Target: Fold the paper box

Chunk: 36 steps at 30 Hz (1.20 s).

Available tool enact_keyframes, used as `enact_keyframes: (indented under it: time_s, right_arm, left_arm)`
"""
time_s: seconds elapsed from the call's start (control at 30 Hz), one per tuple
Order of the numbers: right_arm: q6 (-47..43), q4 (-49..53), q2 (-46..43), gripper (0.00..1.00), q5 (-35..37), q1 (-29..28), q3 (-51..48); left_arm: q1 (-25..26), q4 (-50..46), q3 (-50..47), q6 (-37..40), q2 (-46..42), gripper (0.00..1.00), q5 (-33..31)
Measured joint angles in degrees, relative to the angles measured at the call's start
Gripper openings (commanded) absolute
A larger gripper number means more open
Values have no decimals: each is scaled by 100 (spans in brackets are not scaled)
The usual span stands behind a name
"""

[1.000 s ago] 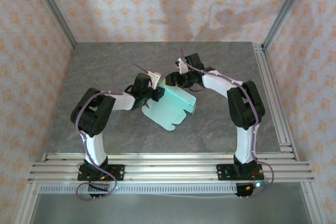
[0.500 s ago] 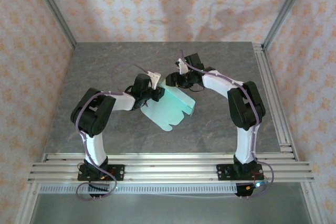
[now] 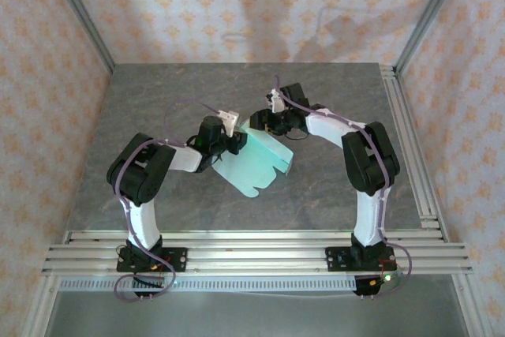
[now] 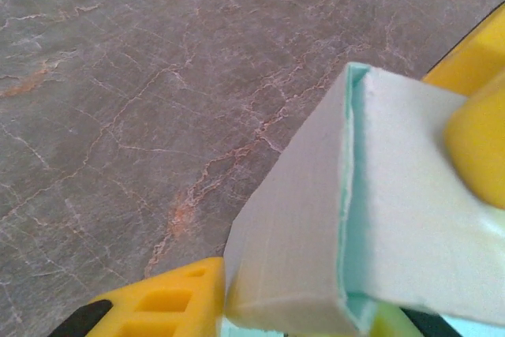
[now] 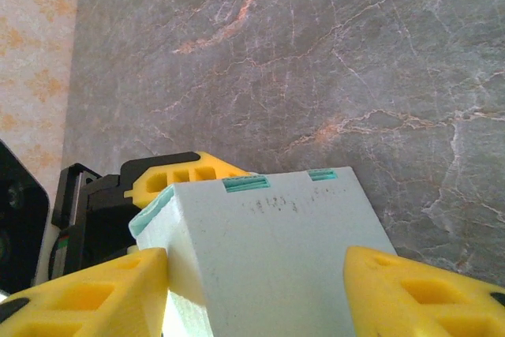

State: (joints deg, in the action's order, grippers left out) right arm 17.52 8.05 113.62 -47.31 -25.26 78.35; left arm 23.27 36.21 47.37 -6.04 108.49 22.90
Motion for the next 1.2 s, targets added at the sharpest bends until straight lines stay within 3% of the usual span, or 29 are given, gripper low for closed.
enact_keyframes:
  time_s: [0.3,1.03,1.2]
  right_arm:
    - [240,-304,11,59,-426,28,-210]
    - [739,-708,-127,59,-964,-173,-680]
    - [992,-890,-129,58,-1086,-208,-787]
  left_arm:
    - [0,133,-52,4,140,26,-33]
    - [76,212,-1207,7,-1045,26,-363]
    - [103,693,-1480,9,-1038,25,-363]
